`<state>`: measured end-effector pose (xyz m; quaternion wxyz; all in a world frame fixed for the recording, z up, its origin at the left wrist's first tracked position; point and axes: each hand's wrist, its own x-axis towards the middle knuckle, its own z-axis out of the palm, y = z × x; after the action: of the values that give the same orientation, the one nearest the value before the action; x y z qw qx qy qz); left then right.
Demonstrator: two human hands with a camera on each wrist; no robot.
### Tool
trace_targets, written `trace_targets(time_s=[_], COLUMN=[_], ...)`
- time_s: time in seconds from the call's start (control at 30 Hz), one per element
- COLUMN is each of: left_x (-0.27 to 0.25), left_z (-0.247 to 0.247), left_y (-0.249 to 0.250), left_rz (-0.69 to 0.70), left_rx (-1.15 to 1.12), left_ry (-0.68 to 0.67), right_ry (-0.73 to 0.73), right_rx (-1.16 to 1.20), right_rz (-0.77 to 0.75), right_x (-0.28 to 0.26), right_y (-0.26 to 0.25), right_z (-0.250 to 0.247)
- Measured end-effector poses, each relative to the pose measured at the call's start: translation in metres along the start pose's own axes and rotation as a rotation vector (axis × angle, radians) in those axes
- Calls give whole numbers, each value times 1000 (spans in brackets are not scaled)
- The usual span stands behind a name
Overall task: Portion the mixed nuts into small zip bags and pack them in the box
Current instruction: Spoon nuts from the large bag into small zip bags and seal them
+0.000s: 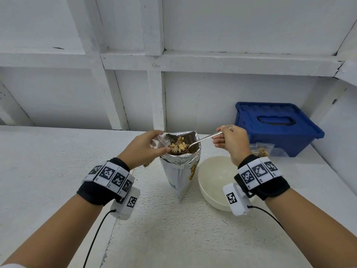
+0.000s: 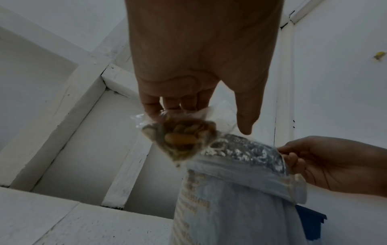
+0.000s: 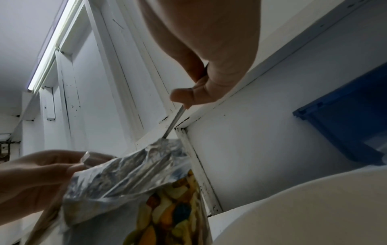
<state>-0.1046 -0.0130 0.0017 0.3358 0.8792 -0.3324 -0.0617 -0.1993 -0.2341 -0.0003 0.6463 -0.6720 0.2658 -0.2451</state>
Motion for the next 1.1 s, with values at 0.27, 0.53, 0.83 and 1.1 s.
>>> trace_targets(time_s=[0.27,0.53,0.83,1.1], left_x=[6,13,14,15], left_z=[-9,-7,-4,4], left_y=[13,21,21,20], left_rz=[18,42,35,12], left_rx=[184,228,137,-25], left_ry=[-112,-184,-153,-86], right_ry=[50,31,4,-100], right_rx=[17,-21,28,-148], right_rz=[-55,-81,-115,-344], right_x=[5,3,6,-5], right_y=[-15,-16,-29,-49], right_z=[-15,-18,-10,22])
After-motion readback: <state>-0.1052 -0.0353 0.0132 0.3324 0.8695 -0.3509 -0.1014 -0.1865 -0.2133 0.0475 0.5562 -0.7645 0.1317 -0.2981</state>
